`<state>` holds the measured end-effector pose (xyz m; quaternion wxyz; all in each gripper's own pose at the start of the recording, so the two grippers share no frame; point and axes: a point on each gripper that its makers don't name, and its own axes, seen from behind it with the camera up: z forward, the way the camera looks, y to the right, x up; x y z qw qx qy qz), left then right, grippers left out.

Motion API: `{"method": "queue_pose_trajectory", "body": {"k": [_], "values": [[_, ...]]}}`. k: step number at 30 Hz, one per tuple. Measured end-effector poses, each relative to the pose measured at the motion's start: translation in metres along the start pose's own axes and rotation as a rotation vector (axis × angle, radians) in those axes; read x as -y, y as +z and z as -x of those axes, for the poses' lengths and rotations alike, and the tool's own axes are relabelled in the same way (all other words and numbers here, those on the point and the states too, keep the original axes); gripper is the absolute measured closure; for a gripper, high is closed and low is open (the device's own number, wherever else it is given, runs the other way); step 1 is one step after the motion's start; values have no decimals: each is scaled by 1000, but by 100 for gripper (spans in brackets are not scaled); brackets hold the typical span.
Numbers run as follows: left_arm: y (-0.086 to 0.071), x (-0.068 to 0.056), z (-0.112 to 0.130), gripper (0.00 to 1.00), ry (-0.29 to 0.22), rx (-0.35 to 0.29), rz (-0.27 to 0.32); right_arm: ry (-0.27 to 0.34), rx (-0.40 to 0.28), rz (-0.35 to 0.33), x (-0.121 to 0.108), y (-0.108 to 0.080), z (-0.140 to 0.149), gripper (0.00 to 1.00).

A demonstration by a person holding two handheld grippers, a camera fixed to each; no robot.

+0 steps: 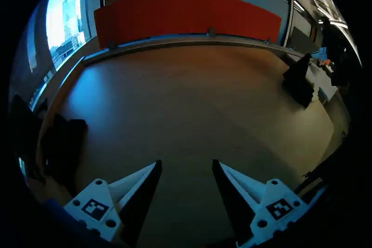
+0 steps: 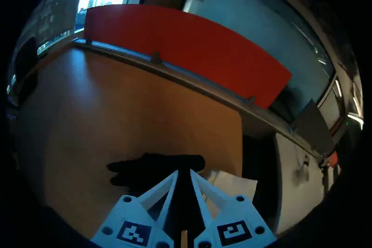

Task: Fold towel

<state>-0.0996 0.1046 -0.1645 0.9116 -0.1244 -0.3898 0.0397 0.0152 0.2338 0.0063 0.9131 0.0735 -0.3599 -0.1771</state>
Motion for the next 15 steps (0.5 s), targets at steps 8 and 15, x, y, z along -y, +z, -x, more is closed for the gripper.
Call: {"method": "queue_pose_trajectory", "body": {"k": [8, 15], "values": [[-2, -1, 4, 20, 5, 3, 1, 30, 71, 16, -5, -6, 52, 98], [-4, 0, 7, 20, 9, 6, -2, 66, 132, 26, -3, -3, 93, 98]]}}
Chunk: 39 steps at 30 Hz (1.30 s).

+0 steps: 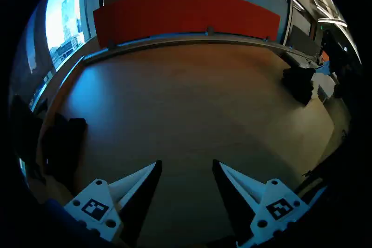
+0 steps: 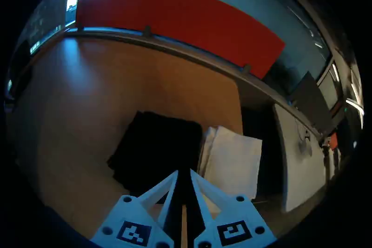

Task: Fold towel

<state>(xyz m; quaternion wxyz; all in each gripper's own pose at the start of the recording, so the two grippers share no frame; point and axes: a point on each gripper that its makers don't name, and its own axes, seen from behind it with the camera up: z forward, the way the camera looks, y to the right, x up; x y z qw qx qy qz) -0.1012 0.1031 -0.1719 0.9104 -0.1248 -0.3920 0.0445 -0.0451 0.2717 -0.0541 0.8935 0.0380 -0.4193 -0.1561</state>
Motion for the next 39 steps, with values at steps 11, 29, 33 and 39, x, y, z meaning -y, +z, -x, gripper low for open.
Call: {"method": "queue_pose_trajectory", "body": {"k": [11, 29, 33, 39], "values": [[-3, 3, 3, 20, 8, 7, -10, 50, 77, 15, -6, 13, 43, 98], [-4, 7, 4, 20, 13, 15, -20, 86, 147, 47, -11, 28, 68, 98], [-4, 7, 4, 20, 12, 16, -21, 89, 149, 46, -10, 29, 69, 98], [-3, 6, 3, 20, 8, 15, -16, 99, 136, 52, -6, 27, 70, 94]]}}
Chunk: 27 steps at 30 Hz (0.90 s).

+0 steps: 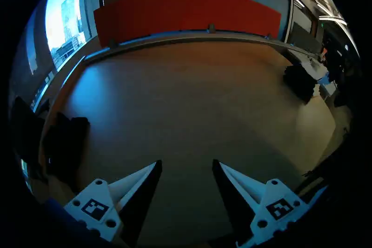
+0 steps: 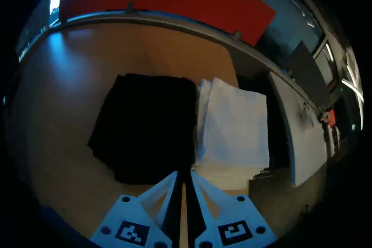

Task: Fold towel

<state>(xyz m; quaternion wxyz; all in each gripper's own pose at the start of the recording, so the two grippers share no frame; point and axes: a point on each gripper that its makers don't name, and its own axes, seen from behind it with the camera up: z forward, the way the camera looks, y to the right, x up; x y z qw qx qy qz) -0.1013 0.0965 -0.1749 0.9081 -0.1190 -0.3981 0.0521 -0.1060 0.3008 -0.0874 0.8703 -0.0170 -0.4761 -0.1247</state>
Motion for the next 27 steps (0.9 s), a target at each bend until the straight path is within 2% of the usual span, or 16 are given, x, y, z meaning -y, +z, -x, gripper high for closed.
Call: {"method": "queue_pose_trajectory", "body": {"k": [2, 6, 8, 10, 12, 16, 27], "values": [[0, 0, -1, 20, -1, -3, 1, 11, -6, 4, 1, -1, 0, 91], [1, 0, -2, 20, -1, -5, 2, 32, -25, 9, 2, -4, 1, 79], [1, 0, -2, 20, -1, -6, 3, 40, -37, 14, 2, -6, 1, 64], [2, 0, -3, 20, -1, -8, 5, 46, -49, 15, 3, -9, 0, 43], [2, 0, -3, 20, -1, -9, 7, 53, -59, 14, 4, -11, -2, 28], [2, -1, -3, 20, -1, -12, 12, 75, -77, 5, 8, -14, -5, 12], [1, 1, -7, 20, -5, -29, 12, 94, -119, -6, 22, -21, -16, 12]]}}
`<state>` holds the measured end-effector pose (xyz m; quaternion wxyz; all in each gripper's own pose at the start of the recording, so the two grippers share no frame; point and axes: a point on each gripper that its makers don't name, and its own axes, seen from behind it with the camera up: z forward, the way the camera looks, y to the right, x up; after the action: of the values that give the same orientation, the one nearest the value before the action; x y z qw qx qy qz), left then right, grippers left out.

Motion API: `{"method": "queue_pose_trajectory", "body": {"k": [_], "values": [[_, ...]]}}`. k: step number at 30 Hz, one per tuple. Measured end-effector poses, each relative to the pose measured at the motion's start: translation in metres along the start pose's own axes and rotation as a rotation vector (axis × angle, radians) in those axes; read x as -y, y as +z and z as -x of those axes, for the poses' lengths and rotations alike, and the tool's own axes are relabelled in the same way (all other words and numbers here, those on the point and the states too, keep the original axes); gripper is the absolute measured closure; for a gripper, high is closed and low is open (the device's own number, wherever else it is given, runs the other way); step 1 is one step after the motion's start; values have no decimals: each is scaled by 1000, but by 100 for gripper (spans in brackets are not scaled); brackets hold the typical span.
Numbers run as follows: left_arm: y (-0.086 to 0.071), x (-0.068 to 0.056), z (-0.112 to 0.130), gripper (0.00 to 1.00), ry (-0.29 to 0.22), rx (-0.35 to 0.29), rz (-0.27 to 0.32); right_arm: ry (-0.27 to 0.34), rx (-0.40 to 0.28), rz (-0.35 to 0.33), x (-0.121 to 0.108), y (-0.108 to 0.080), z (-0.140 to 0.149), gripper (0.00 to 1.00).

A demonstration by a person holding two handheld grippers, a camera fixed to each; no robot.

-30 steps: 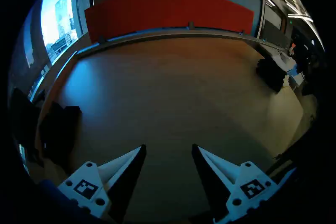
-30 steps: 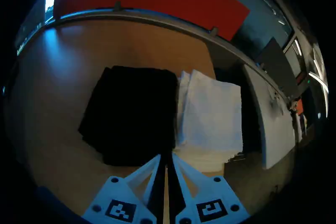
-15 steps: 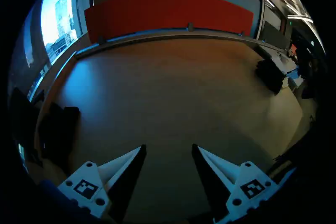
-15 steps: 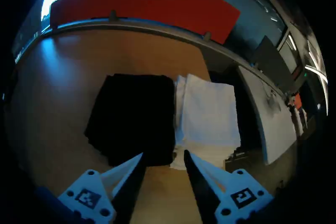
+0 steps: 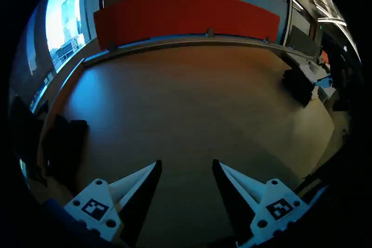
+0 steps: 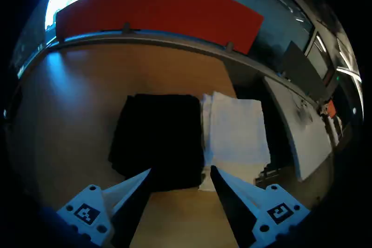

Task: Fold towel

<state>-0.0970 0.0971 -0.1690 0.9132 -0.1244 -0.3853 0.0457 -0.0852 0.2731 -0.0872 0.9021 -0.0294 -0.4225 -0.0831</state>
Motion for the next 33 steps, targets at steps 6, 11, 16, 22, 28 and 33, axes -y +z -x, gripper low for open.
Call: {"method": "queue_pose_trajectory", "body": {"k": [6, 11, 16, 22, 28, 33], "values": [[-1, 1, -3, 20, -10, -10, -3, 50, -55, -10, 12, -3, -14, 12], [-1, 4, -5, 20, -16, -14, -7, 99, -122, -10, 21, -10, -30, 12], [-1, 7, -7, 20, -24, -18, -9, 141, -216, 4, 30, -22, -53, 12], [-1, 8, -11, 20, -31, -26, -9, 190, -315, 20, 36, -36, -75, 12], [-1, 7, -14, 20, -29, -33, -8, 211, -391, 36, 37, -48, -92, 12], [0, 5, -15, 20, -27, -39, -8, 222, -490, 44, 38, -66, -115, 12]]}}
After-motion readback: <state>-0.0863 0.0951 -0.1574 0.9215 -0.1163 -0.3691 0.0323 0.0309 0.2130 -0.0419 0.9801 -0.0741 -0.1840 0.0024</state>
